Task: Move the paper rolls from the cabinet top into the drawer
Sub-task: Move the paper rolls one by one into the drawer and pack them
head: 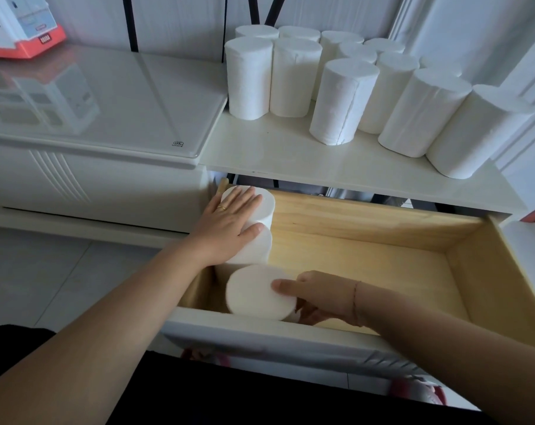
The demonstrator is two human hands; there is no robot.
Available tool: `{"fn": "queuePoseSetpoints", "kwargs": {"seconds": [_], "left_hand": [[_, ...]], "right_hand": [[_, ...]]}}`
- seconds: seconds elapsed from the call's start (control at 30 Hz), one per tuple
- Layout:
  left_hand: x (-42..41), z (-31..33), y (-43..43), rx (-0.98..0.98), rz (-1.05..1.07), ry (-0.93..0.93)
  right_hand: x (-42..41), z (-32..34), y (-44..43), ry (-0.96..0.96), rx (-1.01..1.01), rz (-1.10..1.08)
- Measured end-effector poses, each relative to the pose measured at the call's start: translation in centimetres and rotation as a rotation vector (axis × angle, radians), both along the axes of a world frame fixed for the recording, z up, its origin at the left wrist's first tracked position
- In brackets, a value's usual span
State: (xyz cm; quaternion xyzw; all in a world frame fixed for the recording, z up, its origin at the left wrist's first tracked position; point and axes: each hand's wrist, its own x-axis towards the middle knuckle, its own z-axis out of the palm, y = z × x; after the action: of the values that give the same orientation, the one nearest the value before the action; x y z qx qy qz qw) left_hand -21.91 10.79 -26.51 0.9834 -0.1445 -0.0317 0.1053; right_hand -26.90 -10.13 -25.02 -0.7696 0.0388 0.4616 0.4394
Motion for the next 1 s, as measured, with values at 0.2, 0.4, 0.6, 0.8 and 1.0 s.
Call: {"fn": "queuePoseSetpoints", "kwargs": {"seconds": [0.2, 0.4, 0.6, 0.8, 1.0], "left_hand": [[-0.1, -0.2, 0.2, -0.025, -0.012, -0.020], [0.0, -0.4, 0.2, -0.062, 0.003, -0.043], [0.0, -0.4, 0.2, -0.086, -0.006, -0.051], [0.2, -0.6, 0.1, -0.069, 0.035, -0.072], [1.1, 1.0, 0.0, -0.218, 0.068, -0.257]], "right_hand": [[0.2, -0.1, 1.0, 0.263, 0.214, -0.150], [0.6, -0.5, 2.1, 0.318, 0.297, -0.168], [0.7, -0.5, 2.3, 0.295, 0.284, -0.113], [3.8, 2.5, 2.4, -0.407, -0.074, 0.164], [11.3, 6.5, 3.6, -0.951, 0.027, -0.304]]}}
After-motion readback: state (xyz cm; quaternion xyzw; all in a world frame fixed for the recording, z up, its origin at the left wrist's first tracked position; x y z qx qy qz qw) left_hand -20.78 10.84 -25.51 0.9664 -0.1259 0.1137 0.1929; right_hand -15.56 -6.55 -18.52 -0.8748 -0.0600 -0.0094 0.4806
